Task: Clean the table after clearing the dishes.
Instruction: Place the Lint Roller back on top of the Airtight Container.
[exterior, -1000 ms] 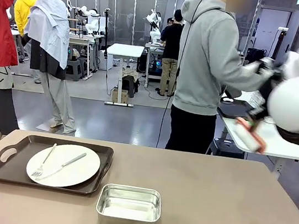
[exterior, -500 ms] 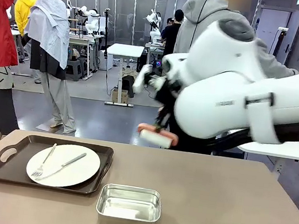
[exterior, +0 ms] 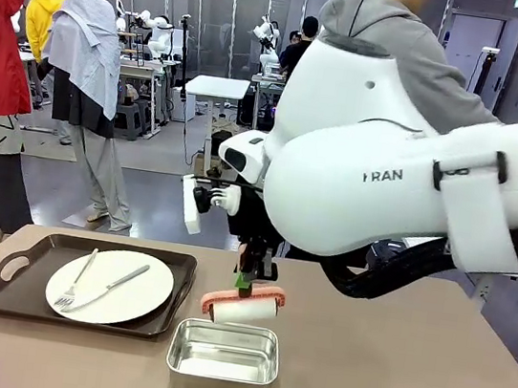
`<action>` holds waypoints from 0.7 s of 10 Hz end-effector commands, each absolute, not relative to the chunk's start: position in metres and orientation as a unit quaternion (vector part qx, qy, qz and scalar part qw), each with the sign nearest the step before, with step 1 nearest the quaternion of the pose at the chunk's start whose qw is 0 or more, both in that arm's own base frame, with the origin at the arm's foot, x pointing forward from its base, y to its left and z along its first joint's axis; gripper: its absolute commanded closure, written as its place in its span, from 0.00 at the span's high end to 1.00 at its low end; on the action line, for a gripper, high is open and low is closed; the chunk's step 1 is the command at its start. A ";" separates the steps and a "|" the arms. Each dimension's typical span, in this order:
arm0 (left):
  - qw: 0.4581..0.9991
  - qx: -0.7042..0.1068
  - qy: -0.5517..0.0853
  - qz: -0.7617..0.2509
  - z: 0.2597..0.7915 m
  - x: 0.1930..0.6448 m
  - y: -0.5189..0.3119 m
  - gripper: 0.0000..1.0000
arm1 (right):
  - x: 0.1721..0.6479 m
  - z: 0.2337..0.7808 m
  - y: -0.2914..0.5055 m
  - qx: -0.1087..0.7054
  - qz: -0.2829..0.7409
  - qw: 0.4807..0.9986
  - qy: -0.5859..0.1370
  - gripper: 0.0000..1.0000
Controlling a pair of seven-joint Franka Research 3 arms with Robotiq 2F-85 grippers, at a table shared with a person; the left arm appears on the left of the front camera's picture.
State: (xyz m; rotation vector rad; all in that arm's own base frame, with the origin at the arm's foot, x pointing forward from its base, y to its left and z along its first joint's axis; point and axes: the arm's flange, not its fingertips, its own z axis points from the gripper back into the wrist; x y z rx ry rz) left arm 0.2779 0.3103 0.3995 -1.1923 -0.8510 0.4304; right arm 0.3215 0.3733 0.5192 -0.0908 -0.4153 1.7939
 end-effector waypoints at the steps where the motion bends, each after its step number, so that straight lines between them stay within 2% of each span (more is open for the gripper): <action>1: 0.718 -0.545 -0.388 0.192 0.400 0.276 0.312 1.00 | 0.335 0.511 0.387 -0.027 0.769 0.602 -0.215 0.20; 6: 0.718 -0.545 -0.388 0.192 0.400 0.276 0.312 1.00 | 0.337 0.510 0.385 -0.033 0.769 0.603 -0.208 0.20; 7: 0.718 -0.545 -0.388 0.192 0.400 0.276 0.312 1.00 | 0.342 0.503 0.384 -0.002 0.771 0.610 -0.183 0.20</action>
